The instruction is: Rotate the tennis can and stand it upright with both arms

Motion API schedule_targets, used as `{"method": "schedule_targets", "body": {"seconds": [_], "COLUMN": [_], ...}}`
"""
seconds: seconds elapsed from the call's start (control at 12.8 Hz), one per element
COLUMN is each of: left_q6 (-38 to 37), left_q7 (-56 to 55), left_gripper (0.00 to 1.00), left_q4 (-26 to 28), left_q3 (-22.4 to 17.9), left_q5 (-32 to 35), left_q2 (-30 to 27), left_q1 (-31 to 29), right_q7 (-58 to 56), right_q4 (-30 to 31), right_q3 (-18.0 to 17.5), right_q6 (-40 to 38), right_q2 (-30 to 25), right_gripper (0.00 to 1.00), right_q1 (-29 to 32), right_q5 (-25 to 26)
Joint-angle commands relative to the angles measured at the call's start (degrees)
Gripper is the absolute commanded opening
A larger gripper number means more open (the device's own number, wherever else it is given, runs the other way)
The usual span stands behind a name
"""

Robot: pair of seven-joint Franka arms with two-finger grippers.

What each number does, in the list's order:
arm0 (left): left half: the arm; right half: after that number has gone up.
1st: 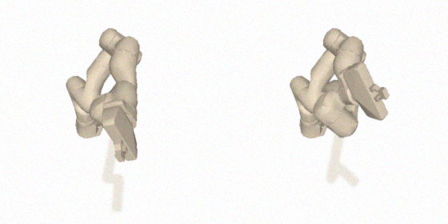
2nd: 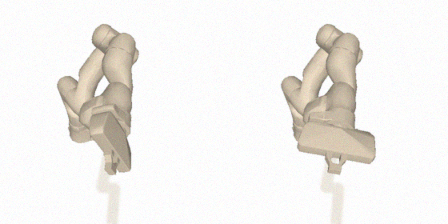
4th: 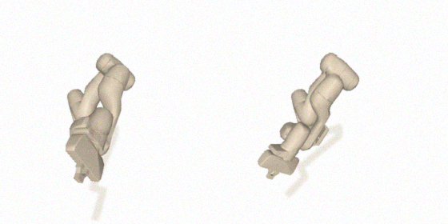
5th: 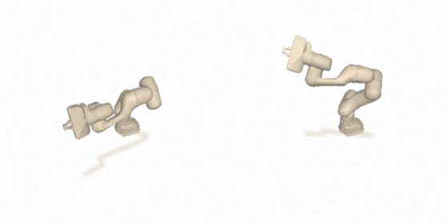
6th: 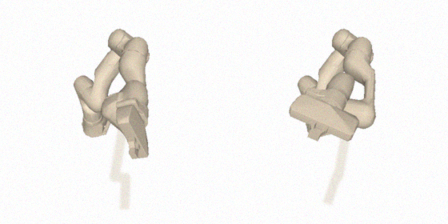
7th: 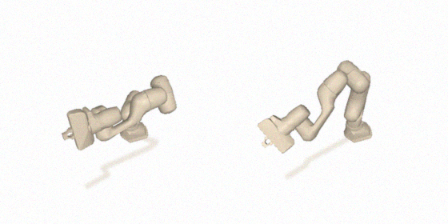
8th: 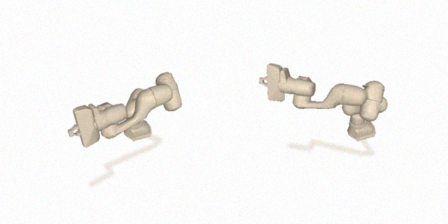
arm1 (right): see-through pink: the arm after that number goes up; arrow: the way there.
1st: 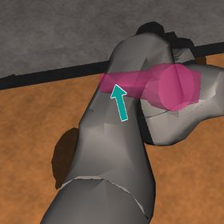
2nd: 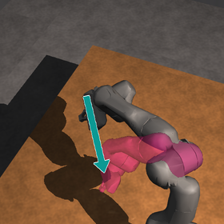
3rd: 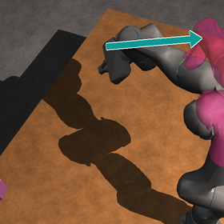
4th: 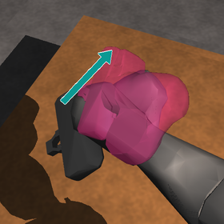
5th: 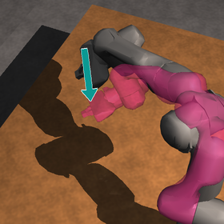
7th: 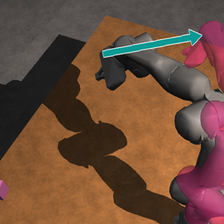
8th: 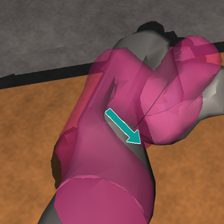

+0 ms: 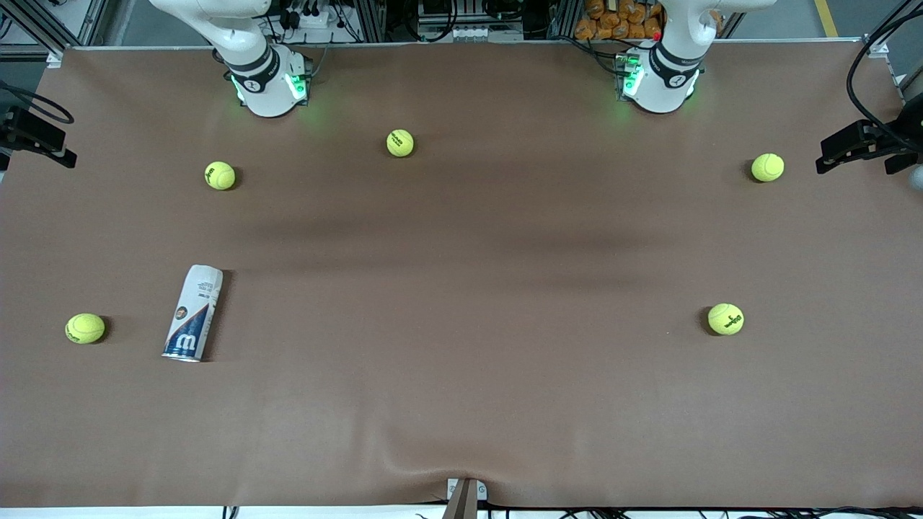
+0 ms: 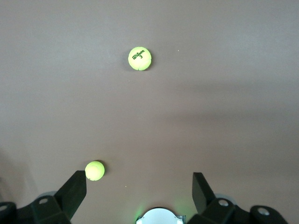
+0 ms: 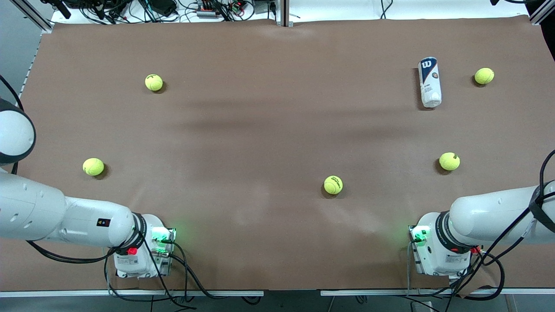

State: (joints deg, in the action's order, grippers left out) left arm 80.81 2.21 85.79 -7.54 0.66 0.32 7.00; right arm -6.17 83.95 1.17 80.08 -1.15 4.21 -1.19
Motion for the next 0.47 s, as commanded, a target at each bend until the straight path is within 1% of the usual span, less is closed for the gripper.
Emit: {"method": "schedule_targets", "body": {"seconds": [0.0,0.39], "left_q6": [0.1,0.2], "left_q7": [0.1,0.1], "left_gripper": [1.0,1.0], "left_q4": [0.0,-0.1], "left_q3": [0.6,0.6], "left_q5": [-2.6,-1.9], "left_q2": [-0.1,-0.1], "left_q1": [-1.0,-1.0], "right_q7": [0.1,0.1], "right_q4": [0.6,1.8], "right_q3": [0.0,0.0], "right_q6": [-0.2,0.4], "right_q2": [-0.5,-0.2], "right_gripper": [1.0,1.0], "right_q1": [0.1,0.2], "right_q5": [0.6,0.6]}}
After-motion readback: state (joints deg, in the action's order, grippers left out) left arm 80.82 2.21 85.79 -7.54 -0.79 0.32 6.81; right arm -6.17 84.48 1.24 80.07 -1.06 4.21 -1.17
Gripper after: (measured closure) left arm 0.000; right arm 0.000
